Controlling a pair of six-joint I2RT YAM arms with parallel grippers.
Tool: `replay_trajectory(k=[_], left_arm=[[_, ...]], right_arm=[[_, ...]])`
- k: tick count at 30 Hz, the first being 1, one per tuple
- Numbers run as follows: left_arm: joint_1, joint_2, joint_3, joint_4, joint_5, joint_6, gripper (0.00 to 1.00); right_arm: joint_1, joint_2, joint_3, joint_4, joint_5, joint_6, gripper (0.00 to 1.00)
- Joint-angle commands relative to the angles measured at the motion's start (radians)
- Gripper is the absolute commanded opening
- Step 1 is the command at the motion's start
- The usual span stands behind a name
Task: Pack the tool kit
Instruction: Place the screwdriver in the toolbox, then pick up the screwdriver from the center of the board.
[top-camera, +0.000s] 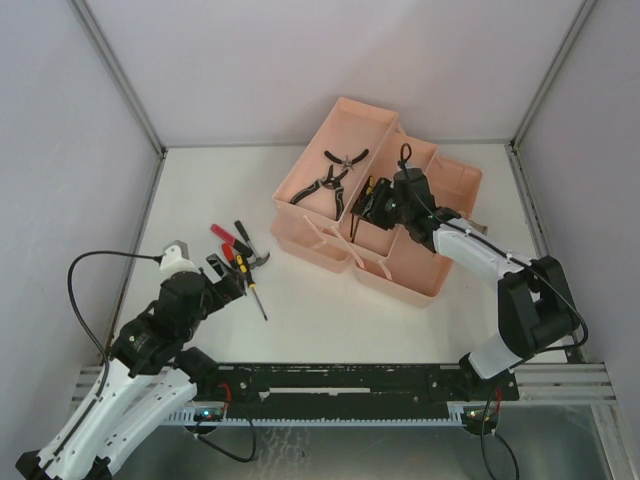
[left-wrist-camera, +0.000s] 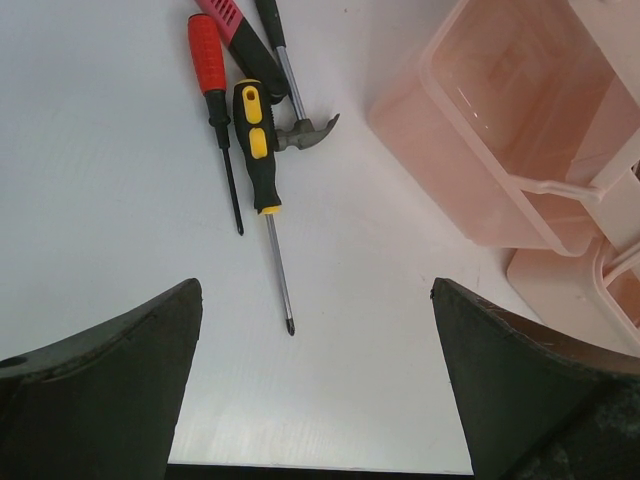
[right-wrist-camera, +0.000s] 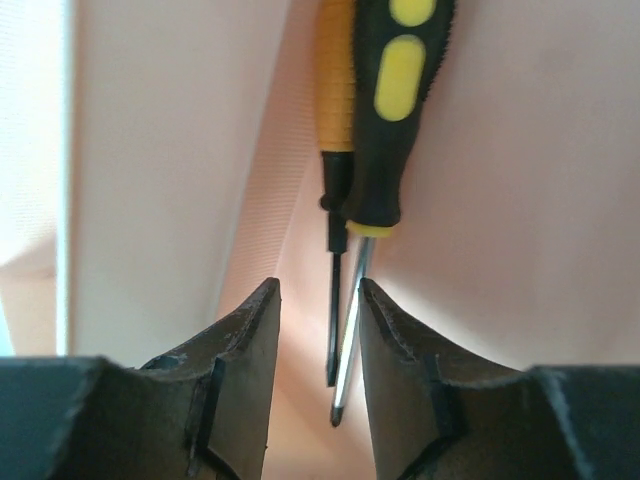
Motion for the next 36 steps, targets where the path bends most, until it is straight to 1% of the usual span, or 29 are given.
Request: replay_trajectory(k=[1,4,8,10,12,14,16,19,21,23,27,29,31,32,35,36], left_arm=[[0.006,0.017,0.022,0.025,-0.014,0.022,1.00],[0.006,0.031,0.012,0.036,-0.012,0.020,1.00],[0.010,0.059,-0.014,0.067,-0.003,0.018,1.00],[0.026,0.081,-0.023,0.086,0.015,0.026,1.00],[0.057,0.117,-0.035,0.127,0.056,0.045,1.00],[0.103,0.180,-0.045,0.166,0.117,0.062,1.00],[0.158,0.242,-0.053,0.204,0.148,0.095,1.00],[0.276,0.339,-0.031,0.217,0.172,0.125,0.99],[0.352,0.376,-0.026,0.264,0.232,0.138,0.98],[0.414,0.420,-0.021,0.312,0.248,0.131,0.96],[0.487,0.566,0.044,0.342,0.255,0.163,0.92],[0.519,0.642,0.066,0.393,0.308,0.190,0.89],[0.535,0.757,0.114,0.426,0.332,0.222,0.89],[0.541,0.814,0.151,0.423,0.335,0.233,0.86],[0.556,0.951,0.233,0.423,0.295,0.220,0.80],[0.565,0.993,0.256,0.427,0.314,0.216,0.75]], right_arm=[[-0.009,-0.067,0.028,0.110,-0.120,-0.004,0.37],[-0.019,-0.102,-0.005,0.182,-0.173,0.001,0.37],[-0.036,-0.162,-0.024,0.104,-0.115,-0.016,0.38],[-0.037,-0.234,-0.069,0.097,-0.089,-0.031,0.38],[-0.037,-0.323,-0.131,0.117,-0.078,-0.041,0.44],[-0.037,-0.428,-0.193,0.140,-0.079,-0.056,0.51],[-0.037,-0.512,-0.223,0.113,-0.076,-0.074,0.54],[-0.037,-0.624,-0.267,0.072,-0.089,-0.119,0.55],[-0.037,-0.698,-0.299,0.031,-0.065,-0.126,0.55],[-0.038,-0.776,-0.339,-0.008,-0.032,-0.125,0.55],[-0.038,-0.932,-0.420,-0.035,0.026,-0.078,0.55],[-0.037,-0.992,-0.447,-0.049,0.041,-0.069,0.55],[-0.038,-1.035,-0.456,-0.082,0.061,-0.069,0.55],[-0.038,-1.049,-0.456,-0.096,0.069,-0.072,0.55],[-0.040,-1.085,-0.457,-0.129,0.089,-0.075,0.55],[-0.039,-1.091,-0.456,-0.133,0.097,-0.075,0.55]])
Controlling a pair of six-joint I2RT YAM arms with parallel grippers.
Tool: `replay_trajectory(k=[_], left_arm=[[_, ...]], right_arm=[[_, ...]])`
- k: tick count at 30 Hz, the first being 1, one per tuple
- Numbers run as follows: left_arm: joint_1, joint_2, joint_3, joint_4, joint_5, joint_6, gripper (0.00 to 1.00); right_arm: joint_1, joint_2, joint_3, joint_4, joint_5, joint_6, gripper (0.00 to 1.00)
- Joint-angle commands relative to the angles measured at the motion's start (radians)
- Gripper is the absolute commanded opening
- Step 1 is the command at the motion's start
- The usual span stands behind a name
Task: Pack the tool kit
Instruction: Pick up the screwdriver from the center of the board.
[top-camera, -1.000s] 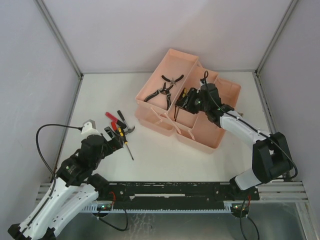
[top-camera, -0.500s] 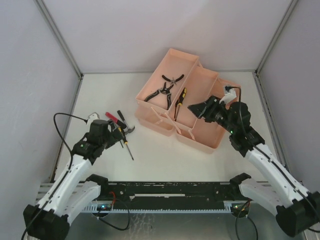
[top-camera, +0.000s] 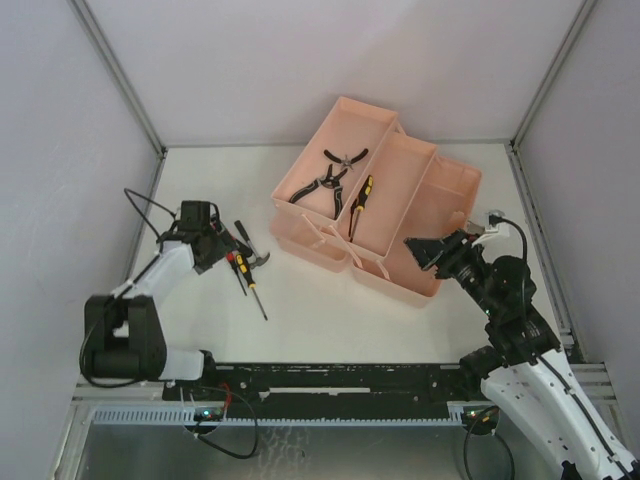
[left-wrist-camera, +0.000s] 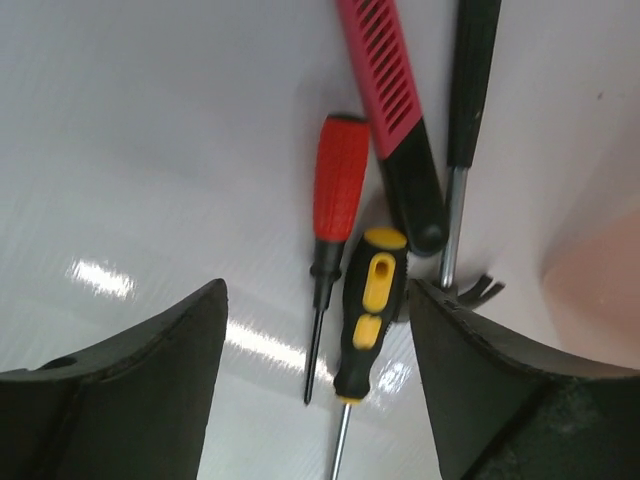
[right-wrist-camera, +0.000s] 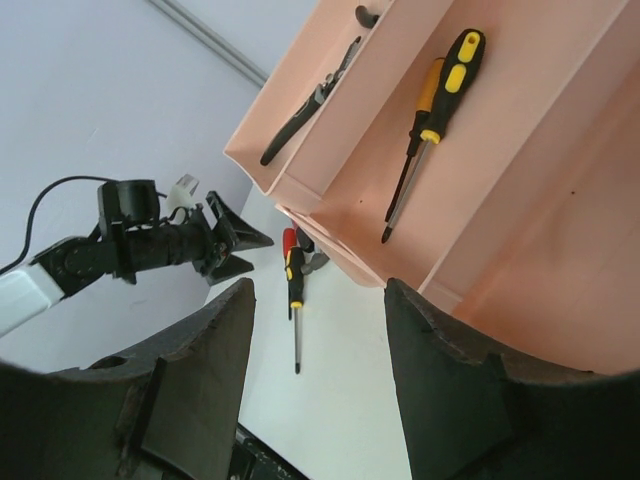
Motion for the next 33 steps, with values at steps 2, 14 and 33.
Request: replay_trajectory(k=[2,14,33], left_arm=[[0.031,0.162,0.157,0.066,0.003,0.022,0.69],[0.060,0.360,0.226,0.042,0.042,0.046,0.60],[0.063,0.247,0.066,0.035,-0.038,0.067,0.14]], right_arm=[[-0.006,-0.034,0.010,-0.031,0.061,0.000,0.55],[-0.011,0.009,0.009,-0.026,0.048,-0.002,0.55],[-0.024,-0.028,0.010,-0.076,0.087,0.008,0.54]])
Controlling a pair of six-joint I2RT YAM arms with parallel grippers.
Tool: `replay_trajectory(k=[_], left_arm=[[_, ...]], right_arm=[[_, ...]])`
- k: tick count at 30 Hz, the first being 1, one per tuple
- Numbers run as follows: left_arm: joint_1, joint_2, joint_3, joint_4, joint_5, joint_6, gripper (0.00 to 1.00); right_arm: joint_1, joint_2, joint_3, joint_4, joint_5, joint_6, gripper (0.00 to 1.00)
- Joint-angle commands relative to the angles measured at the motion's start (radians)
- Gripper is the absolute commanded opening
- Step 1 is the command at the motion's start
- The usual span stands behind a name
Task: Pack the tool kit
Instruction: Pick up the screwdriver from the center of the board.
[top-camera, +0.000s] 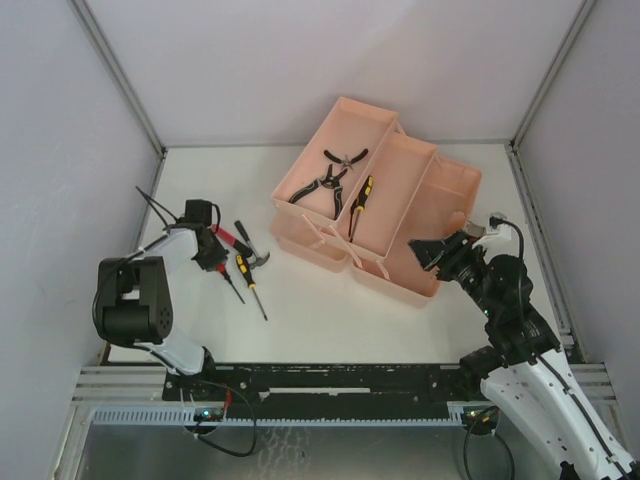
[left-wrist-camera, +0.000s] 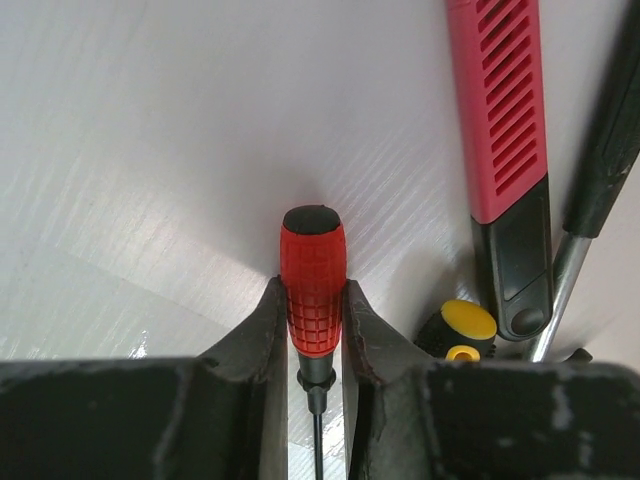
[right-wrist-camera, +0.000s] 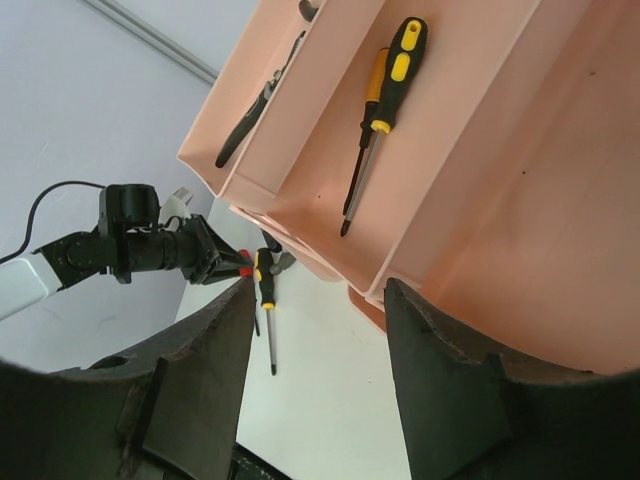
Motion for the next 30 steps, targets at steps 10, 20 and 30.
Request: replay_trajectory(k=[10,20,30], left_arm=[[0.006,0.001,-0.012,-0.013,-0.032,0.052,0.34],[0.007,-0.009,-0.028,0.013,0.046,0.042,0.24],[0.007,-0.216,-0.117,0.035,0.006,-0.015,0.00]], right_arm=[[-0.019,-0.029,0.010,-0.017,0.033,0.007,0.55],[-0.023,-0.037,0.009,-0.021,0.028,0.011,0.55],[-0.026,-0.034,0.009,0.034,-0.074,-0.031,0.58]])
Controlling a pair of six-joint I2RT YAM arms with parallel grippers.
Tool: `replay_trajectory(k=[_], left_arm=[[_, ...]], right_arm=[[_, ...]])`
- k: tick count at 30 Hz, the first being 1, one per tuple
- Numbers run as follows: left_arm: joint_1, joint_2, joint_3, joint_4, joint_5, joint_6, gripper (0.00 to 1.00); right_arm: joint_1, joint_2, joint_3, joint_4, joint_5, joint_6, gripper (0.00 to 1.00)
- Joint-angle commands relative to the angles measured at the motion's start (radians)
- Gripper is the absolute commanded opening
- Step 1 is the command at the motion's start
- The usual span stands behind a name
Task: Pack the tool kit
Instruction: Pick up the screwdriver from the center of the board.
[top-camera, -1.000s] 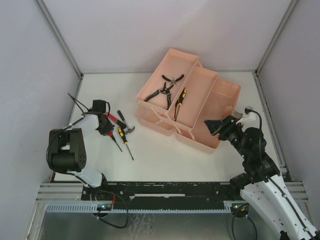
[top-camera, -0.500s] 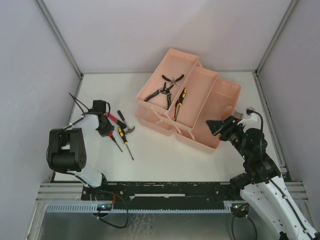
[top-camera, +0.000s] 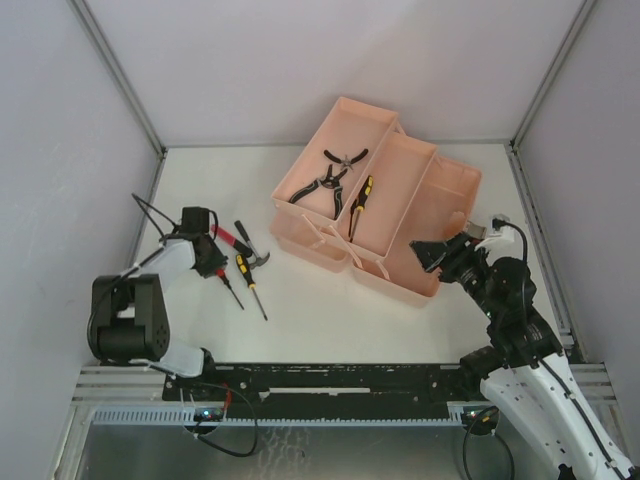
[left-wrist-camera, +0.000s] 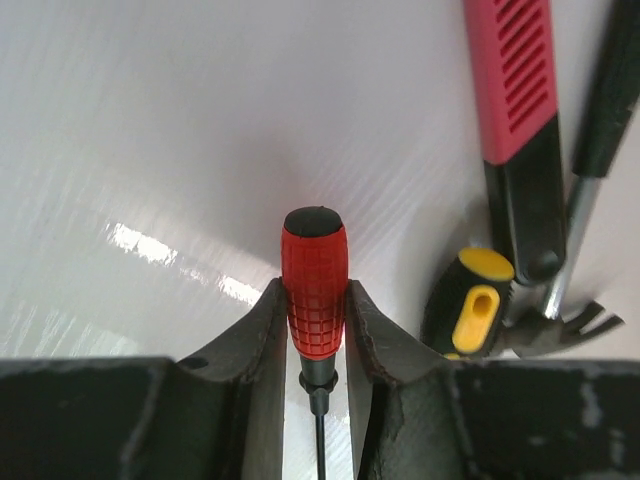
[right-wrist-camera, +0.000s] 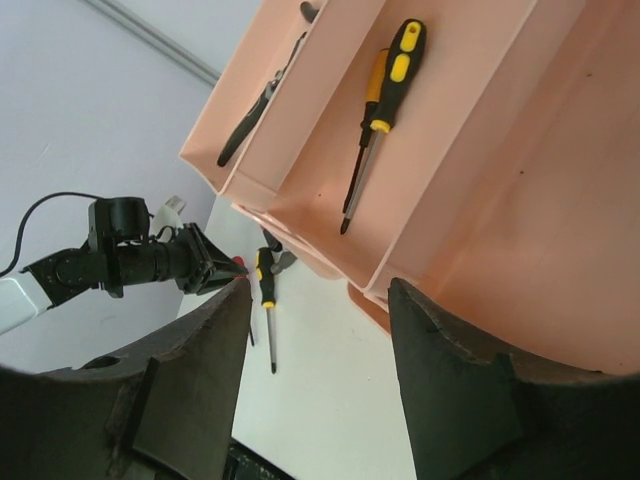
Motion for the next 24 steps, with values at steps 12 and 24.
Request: replay_trajectory(k=[12,24], left_arm=[[-0.002,-0.506,-0.191,0.048,0.102,-0.076,0.00],[-0.179,-0.828,-0.236,0.038,0.133,-0.236,0.00]], right_arm=[[-0.003,0.054,-0.046,0.248,-0.277,-0.027,0.62],[0.191,0.144,-0.045,0.409,-0.348,-0.187,0.62]])
